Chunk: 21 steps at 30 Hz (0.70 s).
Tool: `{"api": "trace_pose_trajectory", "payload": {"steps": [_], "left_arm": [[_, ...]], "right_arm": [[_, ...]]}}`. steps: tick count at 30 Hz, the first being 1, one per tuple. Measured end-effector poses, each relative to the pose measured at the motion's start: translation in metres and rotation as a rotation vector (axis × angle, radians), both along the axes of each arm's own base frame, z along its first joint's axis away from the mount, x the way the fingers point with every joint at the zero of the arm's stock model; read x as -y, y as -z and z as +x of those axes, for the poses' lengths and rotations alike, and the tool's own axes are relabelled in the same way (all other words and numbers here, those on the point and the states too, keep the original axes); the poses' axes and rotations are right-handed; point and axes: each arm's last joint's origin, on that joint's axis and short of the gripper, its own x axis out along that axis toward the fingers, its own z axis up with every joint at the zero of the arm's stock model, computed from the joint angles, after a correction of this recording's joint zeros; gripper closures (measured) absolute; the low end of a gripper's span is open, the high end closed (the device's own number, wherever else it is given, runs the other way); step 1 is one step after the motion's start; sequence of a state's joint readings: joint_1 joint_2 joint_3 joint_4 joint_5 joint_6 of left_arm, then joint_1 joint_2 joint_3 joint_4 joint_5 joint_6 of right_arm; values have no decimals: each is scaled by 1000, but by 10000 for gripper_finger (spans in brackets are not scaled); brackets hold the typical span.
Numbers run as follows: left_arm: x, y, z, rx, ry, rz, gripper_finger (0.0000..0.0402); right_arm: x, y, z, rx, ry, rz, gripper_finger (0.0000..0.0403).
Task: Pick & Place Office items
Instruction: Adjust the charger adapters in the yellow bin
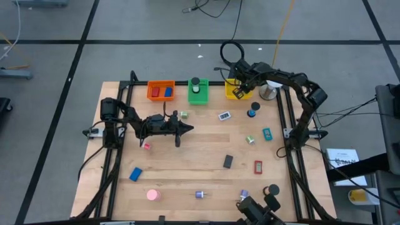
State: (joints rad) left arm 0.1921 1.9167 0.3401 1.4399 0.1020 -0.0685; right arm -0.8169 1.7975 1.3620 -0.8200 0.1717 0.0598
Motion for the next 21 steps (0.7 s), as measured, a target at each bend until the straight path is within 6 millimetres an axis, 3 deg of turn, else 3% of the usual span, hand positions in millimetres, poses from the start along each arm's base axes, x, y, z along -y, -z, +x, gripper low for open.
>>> {"api": "trace_pose_trajectory", "payload": {"steps": [6,21], "left_arm": [[0,0,0,0,0,0,392],[0,0,0,1,-1,-3,390]], "right_arm": [[5,15,1,4,-8,14,387],[10,15,1,-20,-92,-35,387]]}}
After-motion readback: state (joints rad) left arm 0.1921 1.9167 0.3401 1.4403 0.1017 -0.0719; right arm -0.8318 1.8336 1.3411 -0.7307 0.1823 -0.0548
